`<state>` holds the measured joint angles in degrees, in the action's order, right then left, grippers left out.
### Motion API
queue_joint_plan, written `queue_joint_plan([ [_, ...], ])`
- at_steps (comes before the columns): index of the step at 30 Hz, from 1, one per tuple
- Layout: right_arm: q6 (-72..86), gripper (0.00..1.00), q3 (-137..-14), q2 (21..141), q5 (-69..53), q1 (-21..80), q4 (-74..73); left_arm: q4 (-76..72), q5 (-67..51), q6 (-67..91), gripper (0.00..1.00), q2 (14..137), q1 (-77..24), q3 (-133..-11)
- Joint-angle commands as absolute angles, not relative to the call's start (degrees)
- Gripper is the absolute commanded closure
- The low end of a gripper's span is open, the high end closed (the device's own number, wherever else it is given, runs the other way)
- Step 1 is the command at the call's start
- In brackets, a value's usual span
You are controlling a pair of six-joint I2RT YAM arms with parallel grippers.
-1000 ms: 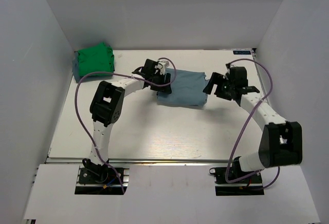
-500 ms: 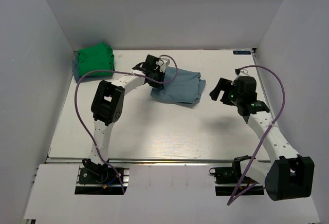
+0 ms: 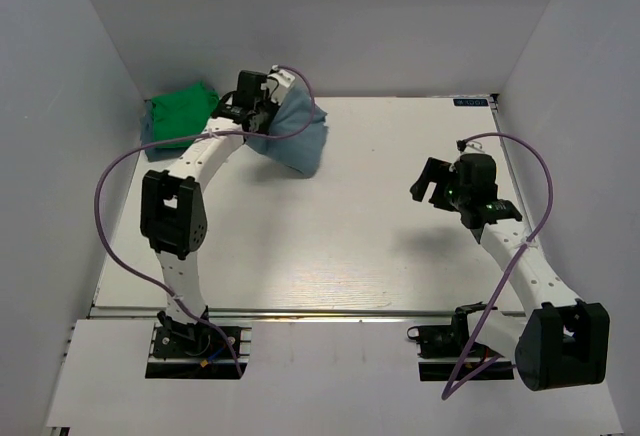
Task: Fold and stack the t-shirts
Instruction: Put the neatly folded tshirt into the corner of the board with the left arm
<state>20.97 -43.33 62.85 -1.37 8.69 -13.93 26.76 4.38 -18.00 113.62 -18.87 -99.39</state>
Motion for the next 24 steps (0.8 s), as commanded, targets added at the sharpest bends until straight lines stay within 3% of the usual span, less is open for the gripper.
queue_joint_plan([
  [1, 20.3, 0.10, -44.3, 63.0, 1.6, 8.5, -13.1, 23.4, 8.9, -25.5, 1.00, 108.5, -16.4, -102.2],
  [14, 21.8, 0.10, -46.5, 65.0, 1.3, 8.7, -13.1, 19.3, 13.8, -30.6, 1.00, 112.6, -5.2, -112.8],
  [24, 22.9, 0.10, -46.9, 68.4, -2.5, 8.8, -11.7, 20.0, 10.3, -27.0, 1.00, 115.8, 1.1, -117.7],
])
